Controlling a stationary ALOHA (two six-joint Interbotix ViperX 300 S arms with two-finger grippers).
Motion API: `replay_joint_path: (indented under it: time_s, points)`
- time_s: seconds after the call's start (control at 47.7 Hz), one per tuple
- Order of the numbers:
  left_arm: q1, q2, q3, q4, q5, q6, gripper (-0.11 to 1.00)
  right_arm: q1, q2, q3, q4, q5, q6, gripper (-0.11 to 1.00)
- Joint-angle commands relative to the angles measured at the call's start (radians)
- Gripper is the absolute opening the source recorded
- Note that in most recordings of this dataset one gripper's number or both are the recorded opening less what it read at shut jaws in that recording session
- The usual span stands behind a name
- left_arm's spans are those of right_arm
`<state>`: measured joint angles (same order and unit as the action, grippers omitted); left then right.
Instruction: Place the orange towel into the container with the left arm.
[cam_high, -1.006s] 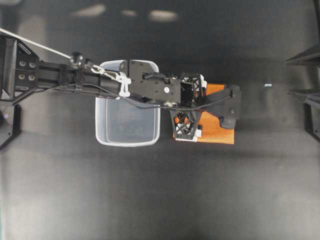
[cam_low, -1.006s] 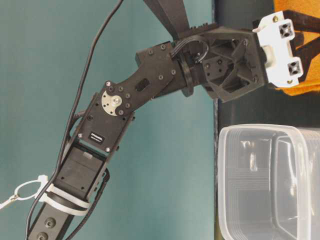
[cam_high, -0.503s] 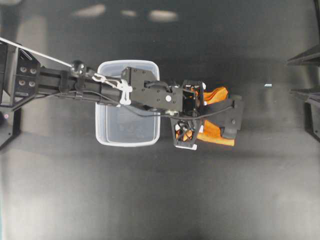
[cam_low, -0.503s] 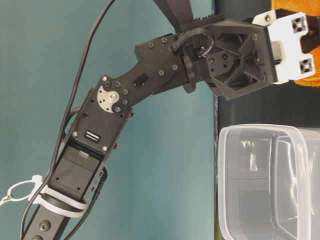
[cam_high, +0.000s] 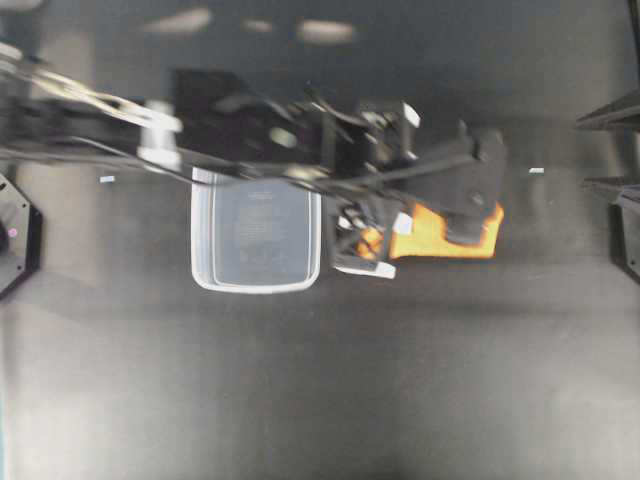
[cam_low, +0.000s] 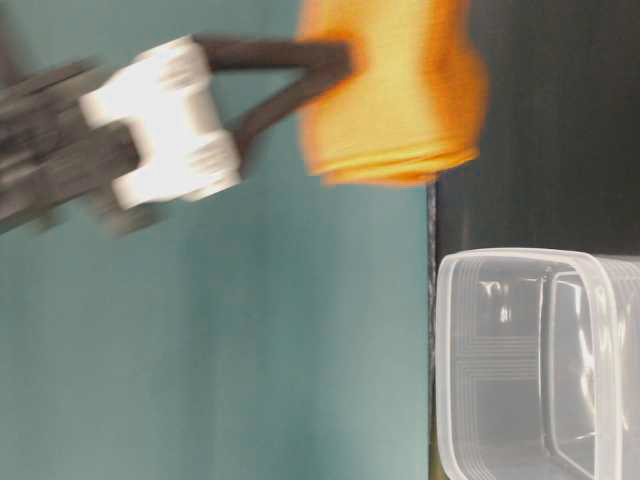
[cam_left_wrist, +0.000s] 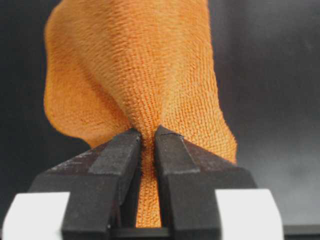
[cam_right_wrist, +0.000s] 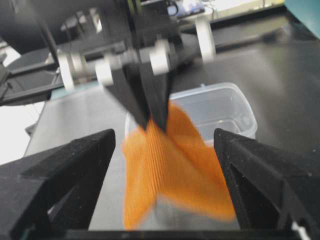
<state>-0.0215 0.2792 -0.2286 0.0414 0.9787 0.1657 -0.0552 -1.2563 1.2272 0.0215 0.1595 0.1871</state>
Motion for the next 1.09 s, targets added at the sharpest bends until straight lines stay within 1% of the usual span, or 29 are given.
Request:
replay_joint_path:
  time_s: [0.0,0.252,0.398,0.482,0.608,0.755,0.86,0.943,1.069]
  points:
    - [-0.005,-0.107,0.048,0.003,0.037,-0.006,0.06,-0.002,0.006,-0.009,0.003,-0.017,0.002,0.77]
    - [-0.002,-0.291,0.267,0.003,0.043,-0.017,0.06,-0.002,0.006,-0.009,0.003,-0.031,0.000,0.77]
    - [0.006,-0.368,0.388,0.003,0.041,-0.017,0.06,-0.002,0.009,-0.003,0.003,-0.032,0.000,0.77]
    - [0.015,-0.402,0.456,0.003,0.012,-0.017,0.06,-0.002,0.012,0.002,0.003,-0.031,0.002,0.77]
    - [0.037,-0.454,0.548,0.005,-0.072,-0.015,0.06,-0.002,0.014,0.003,0.003,-0.034,0.002,0.77]
    - [0.060,-0.508,0.635,0.003,-0.138,-0.008,0.06,-0.002,0.014,0.002,0.005,-0.035,0.002,0.77]
    - [0.064,-0.518,0.680,0.005,-0.152,-0.003,0.06,-0.002,0.012,0.003,0.003,-0.035,0.002,0.77]
    - [0.064,-0.518,0.701,0.005,-0.153,-0.003,0.06,-0.002,0.012,0.003,0.003,-0.035,0.002,0.77]
    - [0.064,-0.512,0.701,0.003,-0.173,-0.003,0.06,-0.002,0.012,0.003,0.003,-0.035,0.002,0.77]
